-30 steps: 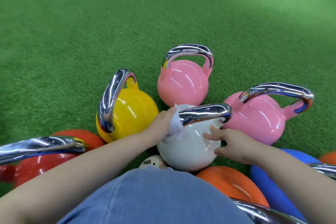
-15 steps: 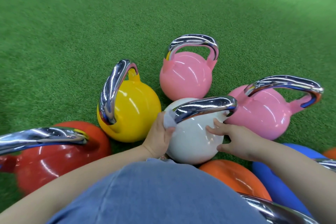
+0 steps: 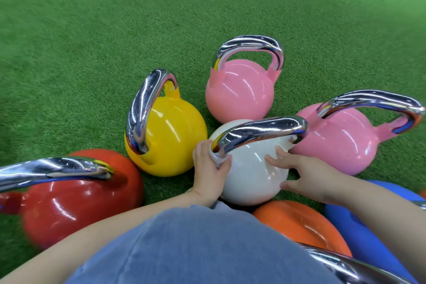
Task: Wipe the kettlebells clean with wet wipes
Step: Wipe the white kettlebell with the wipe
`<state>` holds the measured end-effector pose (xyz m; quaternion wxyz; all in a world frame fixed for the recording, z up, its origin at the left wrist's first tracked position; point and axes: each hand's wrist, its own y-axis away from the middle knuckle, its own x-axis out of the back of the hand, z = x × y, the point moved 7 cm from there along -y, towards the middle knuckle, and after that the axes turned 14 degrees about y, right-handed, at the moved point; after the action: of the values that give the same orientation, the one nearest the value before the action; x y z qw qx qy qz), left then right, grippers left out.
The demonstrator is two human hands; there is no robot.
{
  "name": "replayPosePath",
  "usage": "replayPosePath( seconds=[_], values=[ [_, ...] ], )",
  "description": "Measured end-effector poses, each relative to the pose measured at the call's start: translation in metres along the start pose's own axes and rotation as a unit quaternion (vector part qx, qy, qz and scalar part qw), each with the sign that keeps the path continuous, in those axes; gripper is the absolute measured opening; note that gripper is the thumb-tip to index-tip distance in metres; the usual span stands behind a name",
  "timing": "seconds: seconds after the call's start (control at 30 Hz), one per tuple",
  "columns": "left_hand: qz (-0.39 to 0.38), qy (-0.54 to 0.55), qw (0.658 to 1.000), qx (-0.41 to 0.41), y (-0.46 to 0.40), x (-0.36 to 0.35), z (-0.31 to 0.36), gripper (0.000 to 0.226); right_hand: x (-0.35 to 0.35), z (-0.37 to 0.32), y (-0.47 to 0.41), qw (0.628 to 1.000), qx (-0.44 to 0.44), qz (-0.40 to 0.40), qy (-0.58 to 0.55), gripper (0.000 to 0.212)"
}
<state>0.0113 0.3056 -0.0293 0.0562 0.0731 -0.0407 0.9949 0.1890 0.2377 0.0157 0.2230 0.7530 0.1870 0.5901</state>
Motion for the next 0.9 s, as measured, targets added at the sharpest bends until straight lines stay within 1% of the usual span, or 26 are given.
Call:
replayPosePath(
  seconds=[0.03, 0.07, 0.1, 0.13, 0.2, 0.23, 0.3, 0.33, 0.37, 0.4, 0.43, 0.47, 0.5, 0.53, 0.57, 0.6, 0.63, 0.7, 0.77, 0.83, 0.87, 0.9],
  values=[
    [0.012, 0.022, 1.0, 0.009, -0.003, 0.001, 0.002, 0.028, 0.0, -0.001, 0.0, 1.0, 0.0, -0.001, -0.001, 0.07],
    [0.019, 0.045, 0.999, 0.02, -0.005, 0.0, 0.004, 0.04, -0.001, -0.001, 0.001, 1.0, 0.001, -0.001, -0.001, 0.07],
    [0.016, 0.065, 0.997, 0.035, -0.005, 0.0, 0.006, 0.047, -0.001, -0.002, 0.002, 1.0, 0.0, -0.001, 0.001, 0.07],
    [-0.002, 0.081, 0.996, 0.039, -0.007, 0.0, 0.008, 0.045, -0.001, -0.002, 0.003, 1.0, 0.0, -0.001, 0.002, 0.071],
    [-0.076, 0.089, 0.992, 0.045, -0.014, -0.004, 0.01, 0.03, -0.001, -0.003, 0.004, 1.0, -0.004, -0.002, 0.002, 0.071],
    [-0.131, 0.087, 0.986, 0.054, -0.018, -0.005, 0.009, 0.022, -0.001, -0.005, 0.006, 1.0, -0.008, -0.007, 0.013, 0.071],
    [-0.251, 0.074, 0.963, 0.068, -0.026, -0.007, 0.006, 0.016, 0.003, -0.014, 0.006, 0.995, -0.01, -0.004, 0.098, 0.066],
    [-0.291, 0.069, 0.952, 0.067, -0.028, -0.006, 0.008, 0.016, 0.009, -0.024, 0.006, 0.988, -0.003, 0.014, 0.151, 0.061],
    [-0.302, 0.069, 0.949, 0.059, -0.029, -0.005, 0.009, 0.017, 0.015, -0.037, 0.006, 0.983, 0.011, 0.036, 0.178, 0.053],
    [-0.288, 0.079, 0.953, 0.05, -0.027, -0.005, 0.011, 0.017, 0.018, -0.052, 0.006, 0.984, 0.035, 0.058, 0.167, 0.046],
    [-0.25, 0.1, 0.962, 0.05, -0.023, -0.006, 0.01, 0.018, 0.019, -0.066, 0.005, 0.988, 0.062, 0.065, 0.129, 0.04],
    [-0.2, 0.125, 0.97, 0.057, -0.019, -0.006, 0.007, 0.019, 0.016, -0.079, 0.004, 0.993, 0.08, 0.062, 0.059, 0.035],
    [-0.153, 0.154, 0.974, 0.069, -0.014, -0.007, 0.002, 0.016, 0.011, -0.089, 0.002, 0.995, 0.074, 0.048, -0.035, 0.032],
    [-0.109, 0.172, 0.975, 0.084, -0.01, -0.007, -0.003, 0.016, 0.004, -0.095, -0.001, 0.988, 0.052, 0.033, -0.141, 0.03],
    [-0.067, 0.172, 0.979, 0.091, -0.006, -0.006, -0.008, 0.02, -0.005, -0.097, -0.005, 0.971, 0.013, 0.02, -0.236, 0.03],
    [-0.036, 0.145, 0.984, 0.094, -0.005, -0.004, -0.012, 0.024, -0.014, -0.097, -0.009, 0.95, -0.028, 0.017, -0.311, 0.032],
    [-0.02, 0.108, 0.989, 0.1, -0.005, -0.003, -0.016, 0.027, -0.025, -0.096, -0.013, 0.931, -0.061, 0.021, -0.358, 0.033],
    [-0.01, 0.023, 0.994, 0.11, -0.004, 0.0, -0.016, 0.031, -0.04, -0.094, -0.02, 0.905, -0.096, 0.05, -0.411, 0.03],
    [-0.023, -0.026, 0.993, 0.115, -0.002, 0.002, -0.016, 0.033, -0.047, -0.097, -0.022, 0.877, -0.108, 0.069, -0.462, 0.033],
    [-0.059, -0.036, 0.99, 0.121, -0.004, 0.003, -0.018, 0.032, -0.051, -0.103, -0.022, 0.843, -0.109, 0.084, -0.52, 0.04],
    [-0.078, -0.033, 0.988, 0.128, -0.003, 0.004, -0.017, 0.028, -0.052, -0.106, -0.021, 0.833, -0.105, 0.092, -0.535, 0.043],
    [-0.096, -0.023, 0.985, 0.142, -0.002, 0.005, -0.017, 0.027, -0.052, -0.109, -0.022, 0.831, -0.103, 0.1, -0.537, 0.048]
  ],
)
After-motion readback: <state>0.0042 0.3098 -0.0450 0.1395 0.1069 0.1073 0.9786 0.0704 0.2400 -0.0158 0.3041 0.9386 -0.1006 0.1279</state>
